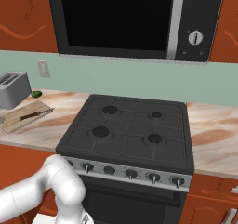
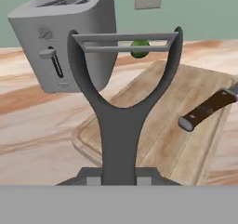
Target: Open the drawer on the left and place the cutting tools on the cutting board.
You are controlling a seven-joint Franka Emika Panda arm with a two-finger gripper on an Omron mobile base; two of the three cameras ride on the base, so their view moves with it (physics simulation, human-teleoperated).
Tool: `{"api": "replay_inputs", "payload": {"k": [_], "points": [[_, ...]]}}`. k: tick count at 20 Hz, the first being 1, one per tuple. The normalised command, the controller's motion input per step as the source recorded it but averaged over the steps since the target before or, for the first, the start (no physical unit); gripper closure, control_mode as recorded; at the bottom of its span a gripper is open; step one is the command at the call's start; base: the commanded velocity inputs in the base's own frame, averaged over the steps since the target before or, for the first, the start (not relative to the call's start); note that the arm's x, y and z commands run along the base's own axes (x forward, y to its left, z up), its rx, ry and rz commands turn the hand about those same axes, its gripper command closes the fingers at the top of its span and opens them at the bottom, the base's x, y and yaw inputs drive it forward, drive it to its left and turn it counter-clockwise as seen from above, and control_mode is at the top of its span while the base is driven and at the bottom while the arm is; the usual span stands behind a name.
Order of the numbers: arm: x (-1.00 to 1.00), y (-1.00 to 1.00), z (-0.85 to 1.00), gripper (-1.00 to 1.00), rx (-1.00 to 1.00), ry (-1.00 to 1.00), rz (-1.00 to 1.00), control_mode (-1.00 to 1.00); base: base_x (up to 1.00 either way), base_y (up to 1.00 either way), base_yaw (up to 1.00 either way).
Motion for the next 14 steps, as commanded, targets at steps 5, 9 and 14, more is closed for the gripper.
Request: {"api": "replay_inputs", "payload": {"k": [5, 9, 14], "points": [[0.80, -0.25, 0.72, 1.00, 0.26, 0.04, 0.00, -1.00, 0.00, 0.00, 0.00], [0.13, -0.03, -0.09, 1.00, 0.00, 0.06, 0.00, -1.00, 0.00, 0.00, 0.00], [0.32, 0.00, -0.32, 1.00, 0.04, 0.22, 0.00, -1.00, 0.00, 0.00, 0.00]]}}
